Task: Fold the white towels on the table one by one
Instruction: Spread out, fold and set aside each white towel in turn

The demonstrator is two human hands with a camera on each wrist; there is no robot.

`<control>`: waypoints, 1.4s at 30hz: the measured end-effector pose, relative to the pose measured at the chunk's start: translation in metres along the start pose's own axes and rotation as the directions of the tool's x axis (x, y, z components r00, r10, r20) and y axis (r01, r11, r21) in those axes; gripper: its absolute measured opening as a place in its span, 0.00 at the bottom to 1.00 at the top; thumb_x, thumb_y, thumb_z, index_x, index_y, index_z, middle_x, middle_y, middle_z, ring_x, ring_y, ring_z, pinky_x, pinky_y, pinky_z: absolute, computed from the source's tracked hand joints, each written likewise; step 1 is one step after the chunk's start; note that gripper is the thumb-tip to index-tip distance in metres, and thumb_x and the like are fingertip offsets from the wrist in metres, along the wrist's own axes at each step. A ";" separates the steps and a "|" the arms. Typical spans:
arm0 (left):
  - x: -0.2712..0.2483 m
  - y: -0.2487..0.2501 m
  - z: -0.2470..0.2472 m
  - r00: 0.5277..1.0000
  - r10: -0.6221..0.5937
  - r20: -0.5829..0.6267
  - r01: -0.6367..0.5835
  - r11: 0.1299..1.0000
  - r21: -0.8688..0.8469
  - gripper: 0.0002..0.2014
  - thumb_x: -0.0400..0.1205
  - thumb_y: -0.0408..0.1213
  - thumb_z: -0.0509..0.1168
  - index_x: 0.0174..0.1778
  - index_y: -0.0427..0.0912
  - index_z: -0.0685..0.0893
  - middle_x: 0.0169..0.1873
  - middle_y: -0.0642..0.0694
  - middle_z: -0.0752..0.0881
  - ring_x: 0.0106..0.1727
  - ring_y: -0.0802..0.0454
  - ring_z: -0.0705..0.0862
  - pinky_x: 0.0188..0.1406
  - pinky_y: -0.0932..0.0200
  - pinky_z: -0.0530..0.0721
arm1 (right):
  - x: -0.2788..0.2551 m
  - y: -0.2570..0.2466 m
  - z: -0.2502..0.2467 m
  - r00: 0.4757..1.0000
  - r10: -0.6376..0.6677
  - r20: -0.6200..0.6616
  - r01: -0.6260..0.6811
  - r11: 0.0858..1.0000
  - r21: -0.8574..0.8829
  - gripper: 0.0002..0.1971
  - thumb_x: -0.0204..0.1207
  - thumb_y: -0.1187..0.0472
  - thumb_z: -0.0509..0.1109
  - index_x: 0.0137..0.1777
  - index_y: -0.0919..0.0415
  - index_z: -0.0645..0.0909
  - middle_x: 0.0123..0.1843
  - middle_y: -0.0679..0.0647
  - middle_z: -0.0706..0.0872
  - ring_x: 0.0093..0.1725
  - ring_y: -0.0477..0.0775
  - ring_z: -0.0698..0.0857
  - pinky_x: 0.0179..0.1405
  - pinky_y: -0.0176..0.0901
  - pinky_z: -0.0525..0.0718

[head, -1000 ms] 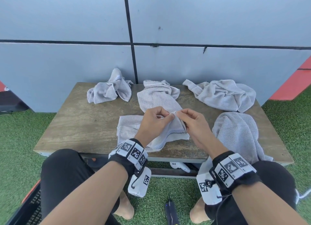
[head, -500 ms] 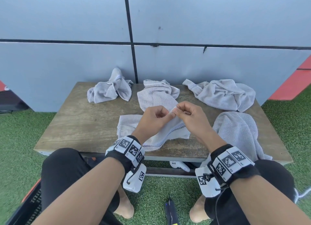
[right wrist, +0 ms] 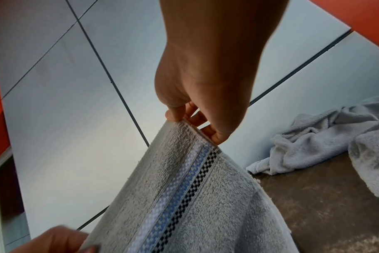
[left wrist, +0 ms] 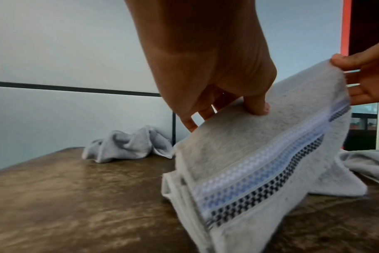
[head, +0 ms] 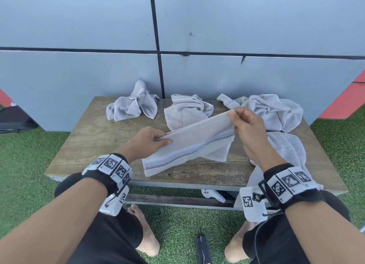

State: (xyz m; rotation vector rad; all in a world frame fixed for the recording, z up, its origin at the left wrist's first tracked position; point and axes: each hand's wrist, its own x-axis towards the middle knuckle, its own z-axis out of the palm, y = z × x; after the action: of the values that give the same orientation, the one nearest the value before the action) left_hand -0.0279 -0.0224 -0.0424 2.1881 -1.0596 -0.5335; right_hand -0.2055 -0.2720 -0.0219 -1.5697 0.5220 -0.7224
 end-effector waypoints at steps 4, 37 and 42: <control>-0.011 -0.016 -0.028 0.999 -0.016 -0.047 0.018 0.999 0.041 0.22 0.83 0.45 0.71 0.22 0.49 0.76 0.19 0.57 0.69 0.23 0.58 0.67 0.27 0.62 0.65 | 0.009 0.000 -0.008 0.997 0.059 -0.053 -0.054 0.994 0.090 0.08 0.83 0.62 0.71 0.42 0.54 0.86 0.38 0.51 0.83 0.45 0.57 0.77 0.49 0.56 0.76; -0.064 0.007 -0.063 0.962 0.023 -0.271 -0.083 0.974 -0.212 0.04 0.81 0.42 0.74 0.47 0.50 0.93 0.45 0.48 0.93 0.51 0.39 0.90 0.60 0.35 0.86 | 0.007 -0.005 -0.026 0.987 0.102 -0.125 -0.107 0.994 -0.030 0.07 0.80 0.54 0.72 0.42 0.52 0.87 0.47 0.56 0.87 0.48 0.56 0.83 0.53 0.56 0.81; -0.062 0.024 -0.079 0.930 0.012 -0.368 -0.118 0.956 -0.267 0.08 0.81 0.36 0.75 0.53 0.45 0.85 0.47 0.42 0.93 0.50 0.43 0.92 0.53 0.40 0.89 | 0.006 -0.030 -0.024 0.993 0.079 -0.084 -0.086 0.993 -0.082 0.08 0.84 0.58 0.70 0.42 0.51 0.84 0.41 0.48 0.84 0.47 0.50 0.83 0.50 0.43 0.82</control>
State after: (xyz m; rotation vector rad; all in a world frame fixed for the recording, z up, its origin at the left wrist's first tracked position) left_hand -0.0301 0.0453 0.0360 1.8932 -0.7974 -0.2192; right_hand -0.2208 -0.2889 0.0096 -1.5933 0.6816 -0.7099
